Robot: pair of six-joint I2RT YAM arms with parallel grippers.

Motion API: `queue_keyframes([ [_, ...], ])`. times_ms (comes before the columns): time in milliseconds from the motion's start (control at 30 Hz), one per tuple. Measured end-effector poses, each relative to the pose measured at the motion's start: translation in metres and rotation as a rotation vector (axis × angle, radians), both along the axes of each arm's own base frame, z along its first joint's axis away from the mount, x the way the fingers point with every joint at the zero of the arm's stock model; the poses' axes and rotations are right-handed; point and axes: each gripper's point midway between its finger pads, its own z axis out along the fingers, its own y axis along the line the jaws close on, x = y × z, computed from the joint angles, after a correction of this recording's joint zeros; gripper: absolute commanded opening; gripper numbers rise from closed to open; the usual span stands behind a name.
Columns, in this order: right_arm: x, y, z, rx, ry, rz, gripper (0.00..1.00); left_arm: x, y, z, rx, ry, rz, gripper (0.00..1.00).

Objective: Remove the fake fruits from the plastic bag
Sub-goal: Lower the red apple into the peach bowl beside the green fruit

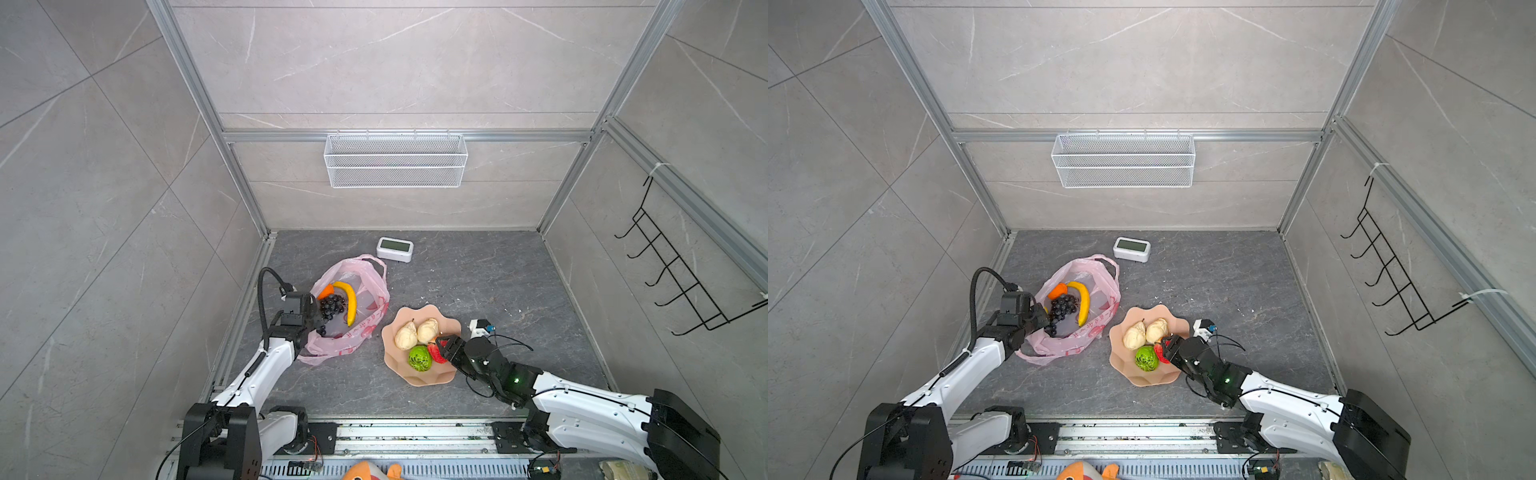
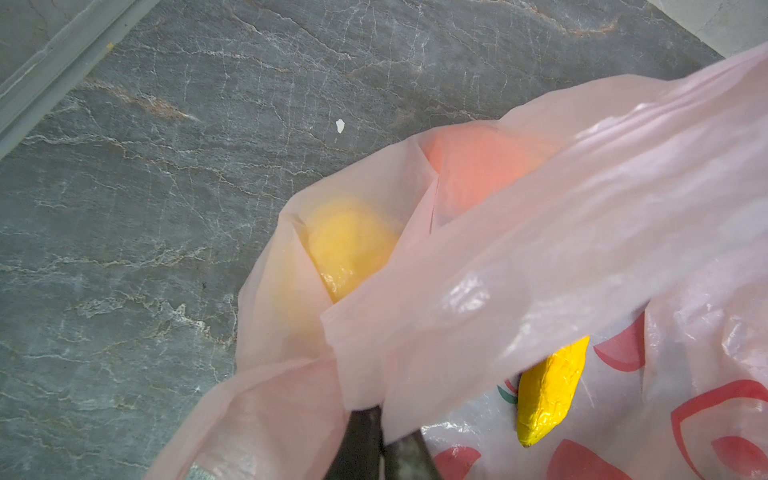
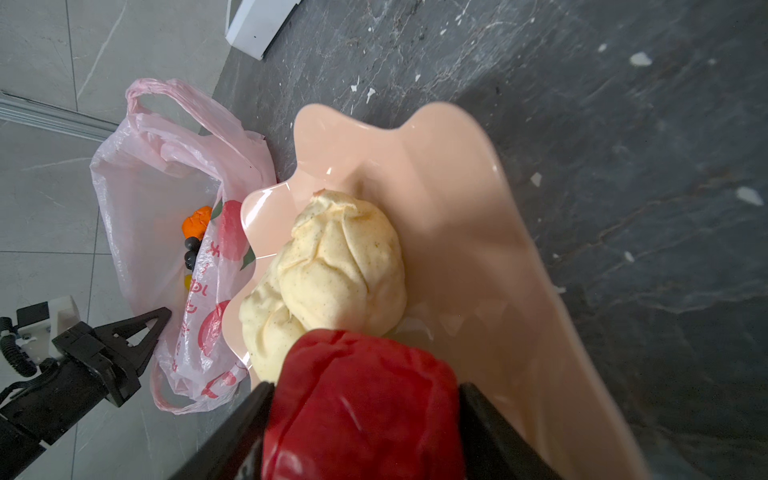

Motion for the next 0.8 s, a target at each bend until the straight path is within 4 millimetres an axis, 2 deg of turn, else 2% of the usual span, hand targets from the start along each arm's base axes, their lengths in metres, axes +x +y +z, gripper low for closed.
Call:
queue_keyframes([
  [367,0.0,-0.004,-0.002,-0.015,0.006,-0.016,0.82,0.0,0.0,0.0,0.0,0.0,0.0,0.0],
  [533,-0.002,-0.007,-0.006,-0.047,0.023,-0.018,0.83,0.0,0.0,0.0,0.0,0.0,0.0,0.0],
  [800,0.002,-0.001,0.006,-0.072,0.026,-0.016,0.83,0.0,0.0,0.0,0.0,0.0,0.0,0.0],
])
